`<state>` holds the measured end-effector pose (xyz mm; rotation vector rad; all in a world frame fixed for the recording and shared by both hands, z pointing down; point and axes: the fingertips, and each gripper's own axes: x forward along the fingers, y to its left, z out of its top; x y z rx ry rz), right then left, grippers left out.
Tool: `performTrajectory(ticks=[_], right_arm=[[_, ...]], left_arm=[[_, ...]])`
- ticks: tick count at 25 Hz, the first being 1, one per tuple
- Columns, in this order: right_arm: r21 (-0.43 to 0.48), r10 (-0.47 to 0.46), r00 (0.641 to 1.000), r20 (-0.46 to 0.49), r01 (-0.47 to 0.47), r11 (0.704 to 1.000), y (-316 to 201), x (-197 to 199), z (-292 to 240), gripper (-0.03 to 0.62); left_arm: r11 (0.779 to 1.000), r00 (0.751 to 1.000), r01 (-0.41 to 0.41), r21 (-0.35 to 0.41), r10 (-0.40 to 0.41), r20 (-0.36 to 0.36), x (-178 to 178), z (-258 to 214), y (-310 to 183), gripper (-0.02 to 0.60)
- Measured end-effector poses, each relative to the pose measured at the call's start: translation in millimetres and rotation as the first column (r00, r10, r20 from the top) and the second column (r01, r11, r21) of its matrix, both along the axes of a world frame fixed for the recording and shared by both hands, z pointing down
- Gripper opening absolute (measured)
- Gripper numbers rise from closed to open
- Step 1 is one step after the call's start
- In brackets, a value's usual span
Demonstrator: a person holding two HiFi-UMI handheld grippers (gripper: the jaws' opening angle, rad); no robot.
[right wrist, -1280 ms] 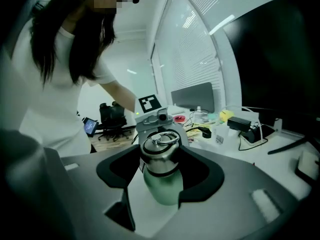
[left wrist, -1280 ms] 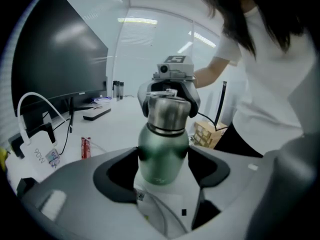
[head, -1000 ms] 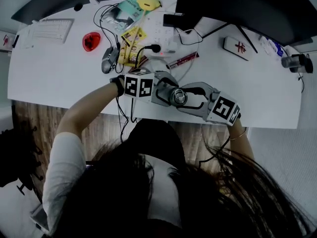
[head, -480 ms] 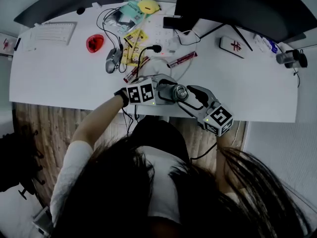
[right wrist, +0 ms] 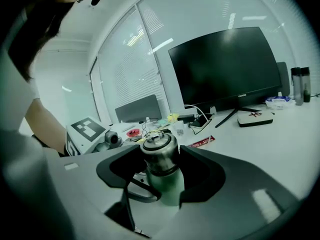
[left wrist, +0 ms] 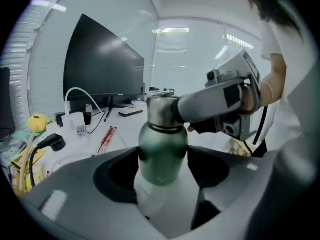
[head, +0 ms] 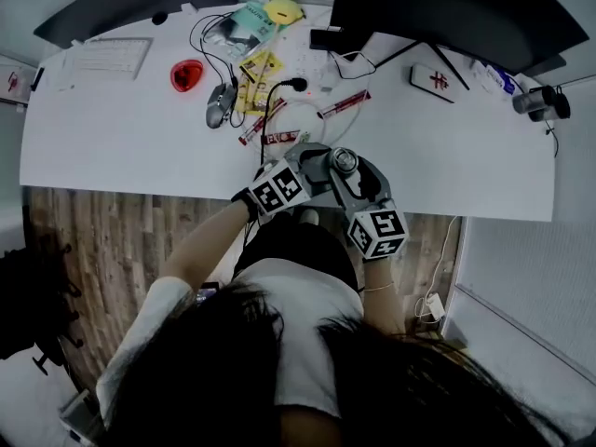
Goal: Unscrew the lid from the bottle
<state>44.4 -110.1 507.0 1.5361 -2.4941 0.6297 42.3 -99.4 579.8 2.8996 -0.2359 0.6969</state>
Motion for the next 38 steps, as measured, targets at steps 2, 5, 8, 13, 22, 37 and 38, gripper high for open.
performTrajectory(ticks=[2,5,8,13,22,37,38], right_arm=[[0.016,0.020,1.000,-0.014,-0.020,1.000,-1,0,-1,0.244],[0.029,-0.012,1.000,-0.018,0.013,0.999,-2,-1,-1,0.242],[0.029,-0.136,0.990,-0.024,0.137,0.990,0,-3,-1,0.242],[0.007,-0.389,0.919,-0.065,0.391,0.921,4,-8,1,0.242],[-0.065,-0.749,0.647,-0.143,0.749,0.659,11,-16,2,0.242],[-0.218,-0.927,0.340,-0.161,0.903,0.369,16,-23,6,0.243],[-0.209,-0.907,0.393,-0.151,0.884,0.417,15,-22,6,0.242]], left_arm=[[1.000,0.999,0.031,-0.004,-0.031,-0.010,1,0,0,0.359],[0.999,0.999,0.034,-0.005,-0.034,-0.016,0,-1,-1,0.359],[0.999,0.999,-0.037,-0.003,0.037,0.000,-1,0,0,0.356],[0.984,0.983,-0.179,0.006,0.179,0.036,-3,1,2,0.356],[0.903,0.899,-0.431,-0.003,0.429,0.087,-6,1,4,0.354],[0.802,0.797,-0.597,-0.005,0.593,0.115,-11,3,5,0.353],[0.812,0.806,-0.584,-0.005,0.581,0.111,-11,3,5,0.353]])
